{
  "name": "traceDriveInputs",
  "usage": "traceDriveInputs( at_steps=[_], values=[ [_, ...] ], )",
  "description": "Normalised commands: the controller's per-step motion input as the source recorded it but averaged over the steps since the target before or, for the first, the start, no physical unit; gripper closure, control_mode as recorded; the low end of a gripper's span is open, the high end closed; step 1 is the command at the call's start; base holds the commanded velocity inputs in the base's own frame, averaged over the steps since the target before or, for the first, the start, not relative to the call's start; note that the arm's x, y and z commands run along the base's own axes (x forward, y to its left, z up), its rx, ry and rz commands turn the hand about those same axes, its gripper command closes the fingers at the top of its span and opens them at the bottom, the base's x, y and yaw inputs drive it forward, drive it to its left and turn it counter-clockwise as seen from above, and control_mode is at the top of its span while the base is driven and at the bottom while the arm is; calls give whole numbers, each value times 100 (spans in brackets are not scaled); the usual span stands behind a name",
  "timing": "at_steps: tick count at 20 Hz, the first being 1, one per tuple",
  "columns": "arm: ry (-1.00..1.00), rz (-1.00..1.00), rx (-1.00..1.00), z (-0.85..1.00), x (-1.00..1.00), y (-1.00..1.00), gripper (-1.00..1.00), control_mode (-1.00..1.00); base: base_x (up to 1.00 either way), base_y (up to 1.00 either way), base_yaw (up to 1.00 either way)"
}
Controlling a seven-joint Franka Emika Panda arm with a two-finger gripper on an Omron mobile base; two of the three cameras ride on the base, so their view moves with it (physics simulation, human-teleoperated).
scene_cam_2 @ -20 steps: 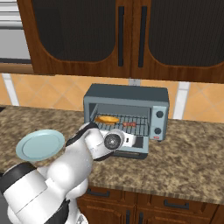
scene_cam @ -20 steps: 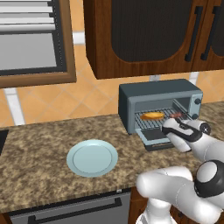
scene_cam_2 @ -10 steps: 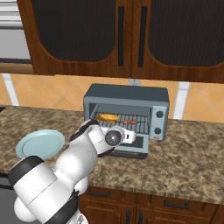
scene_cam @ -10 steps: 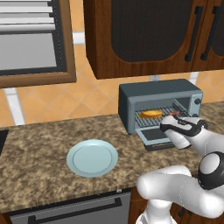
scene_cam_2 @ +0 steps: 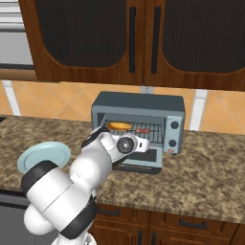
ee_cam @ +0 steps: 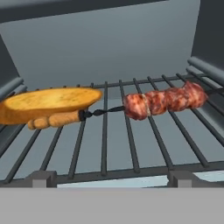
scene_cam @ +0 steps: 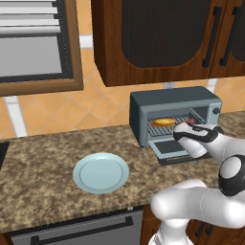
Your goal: Pick up the kebab skewer and baguette bread, and place them inside the toaster oven. Close the toaster oven door and start by setting the timer.
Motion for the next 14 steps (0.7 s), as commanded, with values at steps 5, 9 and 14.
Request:
traceDriveInputs(
  at_steps=[5, 9, 14],
  values=[
    [0, 0, 0, 0, 28, 0, -100, -100, 0, 0, 0],
    [0, 0, 0, 0, 28, 0, -100, -100, 0, 0, 0],
    [-2, 0, 0, 0, 25, 0, -100, -100, 0, 0, 0]
  ],
)
